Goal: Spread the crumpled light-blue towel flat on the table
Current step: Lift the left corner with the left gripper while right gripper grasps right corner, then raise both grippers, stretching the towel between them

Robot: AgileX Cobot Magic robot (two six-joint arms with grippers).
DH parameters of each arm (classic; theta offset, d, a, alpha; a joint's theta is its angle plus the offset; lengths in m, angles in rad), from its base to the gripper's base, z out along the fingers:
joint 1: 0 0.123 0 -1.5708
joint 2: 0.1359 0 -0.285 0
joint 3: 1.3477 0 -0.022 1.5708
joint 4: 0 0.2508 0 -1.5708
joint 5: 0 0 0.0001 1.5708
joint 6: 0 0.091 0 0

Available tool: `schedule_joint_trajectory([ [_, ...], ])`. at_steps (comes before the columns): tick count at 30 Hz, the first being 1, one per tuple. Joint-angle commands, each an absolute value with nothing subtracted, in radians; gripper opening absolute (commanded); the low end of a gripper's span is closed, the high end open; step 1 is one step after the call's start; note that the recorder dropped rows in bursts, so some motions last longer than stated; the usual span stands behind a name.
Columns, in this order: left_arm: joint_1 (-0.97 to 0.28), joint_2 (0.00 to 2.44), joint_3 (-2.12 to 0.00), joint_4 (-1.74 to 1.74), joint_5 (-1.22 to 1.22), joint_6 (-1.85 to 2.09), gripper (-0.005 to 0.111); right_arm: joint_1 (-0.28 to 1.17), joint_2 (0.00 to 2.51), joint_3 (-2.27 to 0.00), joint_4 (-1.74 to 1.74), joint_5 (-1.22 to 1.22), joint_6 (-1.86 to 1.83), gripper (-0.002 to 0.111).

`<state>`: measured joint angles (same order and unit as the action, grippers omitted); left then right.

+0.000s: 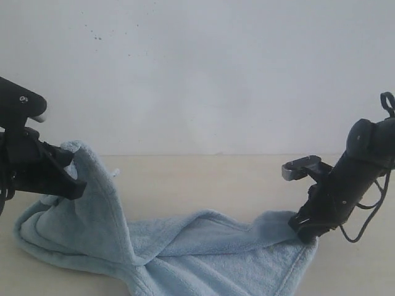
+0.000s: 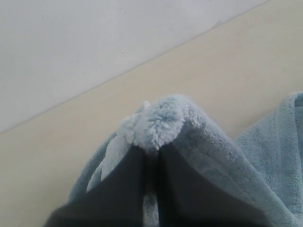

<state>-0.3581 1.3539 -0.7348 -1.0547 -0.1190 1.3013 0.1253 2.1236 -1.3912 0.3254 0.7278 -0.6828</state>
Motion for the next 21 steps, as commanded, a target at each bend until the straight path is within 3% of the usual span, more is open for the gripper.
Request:
schedule_joint_trajectory([
  [1,-0.359,1.302,-0.729,-1.085,-0.188,1.303,0.004,0.113,2.097,-1.396,0.348,0.688,-0.609,0.001],
  [8,-0.323,1.145,-0.723,-1.221,-0.185,1.362,0.004,0.067,1.951,-1.396,0.259,0.754,-0.500,0.003],
  [21,-0.319,0.844,-0.669,-1.744,-0.352,1.949,0.004,0.010,1.545,-1.396,0.039,0.968,-0.364,0.003],
])
